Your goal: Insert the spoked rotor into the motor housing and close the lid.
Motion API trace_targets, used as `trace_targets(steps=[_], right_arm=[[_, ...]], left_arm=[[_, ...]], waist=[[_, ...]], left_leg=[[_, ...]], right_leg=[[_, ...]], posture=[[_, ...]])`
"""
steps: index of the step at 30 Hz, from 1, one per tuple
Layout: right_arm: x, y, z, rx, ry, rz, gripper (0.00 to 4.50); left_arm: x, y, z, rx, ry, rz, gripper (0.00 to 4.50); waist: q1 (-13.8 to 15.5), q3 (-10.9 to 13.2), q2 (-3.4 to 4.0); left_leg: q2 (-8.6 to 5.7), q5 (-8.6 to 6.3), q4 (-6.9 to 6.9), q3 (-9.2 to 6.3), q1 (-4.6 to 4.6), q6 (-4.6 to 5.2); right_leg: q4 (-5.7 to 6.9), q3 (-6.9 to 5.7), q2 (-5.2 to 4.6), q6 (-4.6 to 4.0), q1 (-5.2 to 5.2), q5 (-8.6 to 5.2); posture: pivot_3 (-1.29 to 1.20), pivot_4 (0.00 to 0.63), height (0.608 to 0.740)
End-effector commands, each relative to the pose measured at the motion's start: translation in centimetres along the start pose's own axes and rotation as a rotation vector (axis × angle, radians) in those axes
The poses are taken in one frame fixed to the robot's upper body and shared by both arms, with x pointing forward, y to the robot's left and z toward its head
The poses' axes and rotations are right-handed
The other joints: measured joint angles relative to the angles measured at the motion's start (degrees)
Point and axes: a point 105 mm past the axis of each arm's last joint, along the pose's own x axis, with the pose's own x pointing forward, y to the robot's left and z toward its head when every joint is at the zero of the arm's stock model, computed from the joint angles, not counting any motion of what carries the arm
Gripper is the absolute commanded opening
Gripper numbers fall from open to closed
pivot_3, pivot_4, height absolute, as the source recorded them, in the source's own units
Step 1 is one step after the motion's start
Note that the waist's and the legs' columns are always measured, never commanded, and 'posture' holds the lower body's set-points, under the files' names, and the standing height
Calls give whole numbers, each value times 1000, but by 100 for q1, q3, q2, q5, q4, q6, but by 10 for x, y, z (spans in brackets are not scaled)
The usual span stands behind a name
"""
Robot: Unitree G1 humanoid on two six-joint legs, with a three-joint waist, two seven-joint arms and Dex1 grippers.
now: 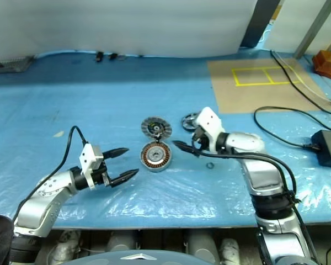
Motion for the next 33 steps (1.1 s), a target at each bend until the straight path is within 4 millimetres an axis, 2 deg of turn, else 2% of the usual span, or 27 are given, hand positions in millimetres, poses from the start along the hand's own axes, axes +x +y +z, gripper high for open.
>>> trace_targets(steps=[1,6,11,16,18,22,25,29,33], right_arm=[[-21,-4,3,-36,-42,-65,4445],[-44,0,-22,10,-3,-110,4445],[-64,7,-66,90,112,-134,4445],[-73,12,-93,117,171,-150,4445],[-72,12,-96,124,170,-159,4445],[-66,10,-90,126,144,-170,4445],[-63,15,-90,120,149,-143,4445],[-63,27,-98,136,181,-97,4445],[-66,29,-108,152,206,-100,4445]], left_arm=[[3,-3,11,29,-38,-21,4500],[2,-1,12,30,-41,-23,4500],[4,-2,12,31,-41,-45,4500],[6,-4,9,35,-33,-64,4500],[6,-4,8,34,-30,-66,4500],[6,-3,8,33,-26,-65,4500],[7,-1,7,33,-25,-63,4500],[7,2,5,39,-17,-54,4500],[6,2,2,38,-16,-51,4500]], waist=[[8,0,0],[15,0,0],[18,0,0],[4,0,0],[5,0,0],[6,0,0],[18,0,0],[30,0,0],[26,0,0]], left_leg=[[0,0,-1,0,0,0],[-6,3,-24,0,-4,7],[-12,9,-33,-1,-5,24],[-20,-4,-32,-1,-1,42],[-22,-4,-32,-3,2,42],[-27,-2,-32,-4,1,45],[-27,-2,-33,-5,-1,47],[-29,-4,-33,-6,-5,50],[-33,-5,-33,-6,-3,53]], right_leg=[[-3,0,0,0,1,0],[-34,-1,-1,5,4,3],[-42,-1,-1,8,4,1],[-44,-2,-4,49,5,-21],[-43,-2,-4,50,6,-21],[-44,-2,-6,51,6,-21],[-44,-2,-6,51,6,-20],[-44,-3,-8,49,7,-19],[-45,-3,-11,53,11,-22]], posture=[[0,150,740],[0,150,740],[0,150,740],[0,150,740],[0,150,740],[0,150,740],[0,150,740],[0,150,740],[0,150,740]])
